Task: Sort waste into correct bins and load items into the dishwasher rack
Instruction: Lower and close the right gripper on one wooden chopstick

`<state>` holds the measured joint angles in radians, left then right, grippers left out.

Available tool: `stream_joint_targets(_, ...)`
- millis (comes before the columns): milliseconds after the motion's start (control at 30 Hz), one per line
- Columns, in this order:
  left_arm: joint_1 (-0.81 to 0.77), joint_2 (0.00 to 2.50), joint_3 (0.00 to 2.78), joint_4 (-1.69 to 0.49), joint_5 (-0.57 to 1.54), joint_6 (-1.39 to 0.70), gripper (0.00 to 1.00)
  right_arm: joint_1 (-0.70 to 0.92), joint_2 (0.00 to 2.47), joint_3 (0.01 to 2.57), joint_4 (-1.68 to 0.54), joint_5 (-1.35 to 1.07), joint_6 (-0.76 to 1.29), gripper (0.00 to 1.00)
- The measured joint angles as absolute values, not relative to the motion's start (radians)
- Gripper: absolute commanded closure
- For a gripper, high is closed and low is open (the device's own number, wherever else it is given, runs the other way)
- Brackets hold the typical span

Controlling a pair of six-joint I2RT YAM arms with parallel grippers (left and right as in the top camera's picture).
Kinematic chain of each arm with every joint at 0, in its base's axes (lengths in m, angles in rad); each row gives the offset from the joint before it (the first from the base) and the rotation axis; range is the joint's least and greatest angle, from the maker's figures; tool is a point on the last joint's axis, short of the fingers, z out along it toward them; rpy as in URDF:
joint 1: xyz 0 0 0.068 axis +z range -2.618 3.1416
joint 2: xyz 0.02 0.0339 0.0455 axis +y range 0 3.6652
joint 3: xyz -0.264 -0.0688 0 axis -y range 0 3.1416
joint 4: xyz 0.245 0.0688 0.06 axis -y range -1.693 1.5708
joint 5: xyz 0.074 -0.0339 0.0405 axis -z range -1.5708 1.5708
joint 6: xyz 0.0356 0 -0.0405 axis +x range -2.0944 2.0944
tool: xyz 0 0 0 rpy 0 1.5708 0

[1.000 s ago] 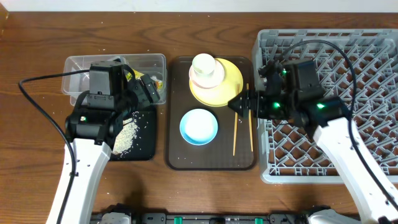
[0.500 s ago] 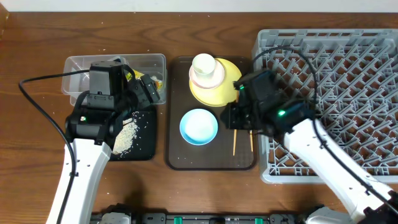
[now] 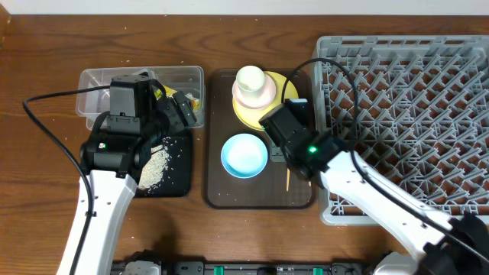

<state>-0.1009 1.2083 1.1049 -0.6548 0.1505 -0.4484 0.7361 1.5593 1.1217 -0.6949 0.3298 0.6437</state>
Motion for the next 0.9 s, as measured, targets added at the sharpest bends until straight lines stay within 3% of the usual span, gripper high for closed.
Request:
stream_joint_targets(400, -0.101, 1.208, 1.105, -0.655, 0.15, -0.448, 0.1, 0.696, 1.704, 1.123, -0.643, 0.378, 0.644, 0.8)
stream_joint_targets(533, -0.101, 1.208, 1.105, -0.655, 0.15, -0.448, 0.1, 0.679, 1.746, 1.123, -0.633, 0.385, 0.647, 0.73)
stream_joint_targets(900, -0.101, 1.209, 1.105, -0.655, 0.15, -0.448, 0.1, 0.678, 1.851, 1.125, -0.553, 0.352, 0.647, 0.73)
